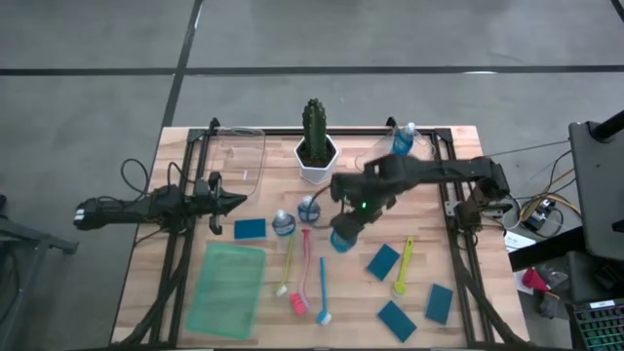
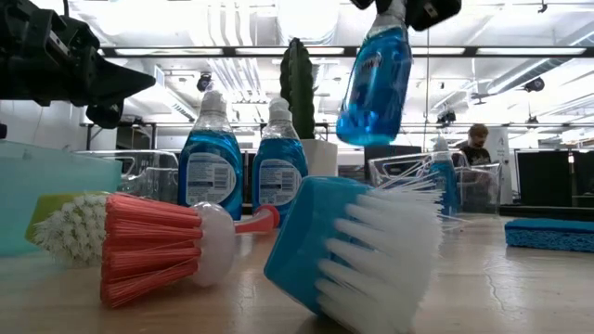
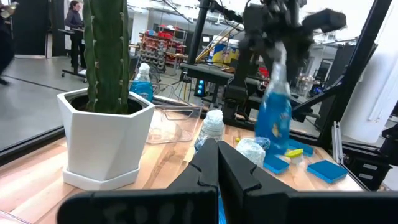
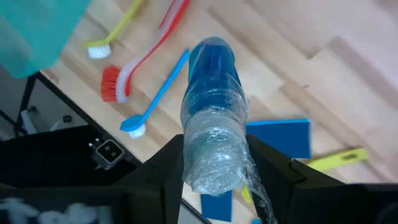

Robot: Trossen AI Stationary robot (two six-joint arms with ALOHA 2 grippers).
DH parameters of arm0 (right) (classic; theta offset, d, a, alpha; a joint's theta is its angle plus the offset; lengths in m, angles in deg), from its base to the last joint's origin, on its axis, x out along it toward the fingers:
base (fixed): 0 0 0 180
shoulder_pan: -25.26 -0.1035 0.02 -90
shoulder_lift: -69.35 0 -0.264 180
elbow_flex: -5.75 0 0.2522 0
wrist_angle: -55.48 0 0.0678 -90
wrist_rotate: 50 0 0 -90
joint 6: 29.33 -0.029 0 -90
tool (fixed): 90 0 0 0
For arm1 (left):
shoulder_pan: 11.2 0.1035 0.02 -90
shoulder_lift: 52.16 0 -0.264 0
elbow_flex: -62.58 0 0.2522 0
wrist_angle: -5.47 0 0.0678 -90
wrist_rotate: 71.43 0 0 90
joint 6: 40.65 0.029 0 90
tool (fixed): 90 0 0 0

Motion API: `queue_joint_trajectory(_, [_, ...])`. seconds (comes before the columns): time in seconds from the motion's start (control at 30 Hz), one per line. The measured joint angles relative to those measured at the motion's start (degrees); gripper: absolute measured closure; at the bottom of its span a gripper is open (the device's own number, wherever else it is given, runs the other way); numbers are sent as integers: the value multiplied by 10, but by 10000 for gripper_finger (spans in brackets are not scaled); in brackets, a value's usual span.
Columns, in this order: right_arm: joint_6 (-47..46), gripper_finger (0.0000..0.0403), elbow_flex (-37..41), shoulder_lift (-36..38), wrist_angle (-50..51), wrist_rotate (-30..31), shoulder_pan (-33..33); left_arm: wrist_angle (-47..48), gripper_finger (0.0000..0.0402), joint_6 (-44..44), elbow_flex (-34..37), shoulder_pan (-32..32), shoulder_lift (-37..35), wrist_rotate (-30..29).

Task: Pick & Place Kitchen Sink Supplies
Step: Put the dishwashing liquid bottle into the right transparent bin

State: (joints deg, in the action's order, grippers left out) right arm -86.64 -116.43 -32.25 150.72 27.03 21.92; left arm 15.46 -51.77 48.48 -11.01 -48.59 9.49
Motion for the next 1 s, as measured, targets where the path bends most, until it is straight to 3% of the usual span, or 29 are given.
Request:
queue_joint_trajectory(0.13, [38, 265, -61, 0, 94, 33, 36, 0, 401, 0, 0, 0, 0, 0])
queue_joint_trajectory(0.3, [56, 262, -92, 29, 85, 42, 92, 0, 401, 0, 0, 0, 0, 0])
queue_joint_trajectory(0.73, [114, 264, -93, 108, 86, 54, 239, 1, 401, 0, 0, 1, 2, 0])
queue_joint_trajectory(1.0, [225, 264, -92, 109, 86, 71, 344, 1, 401, 0, 0, 1, 2, 0])
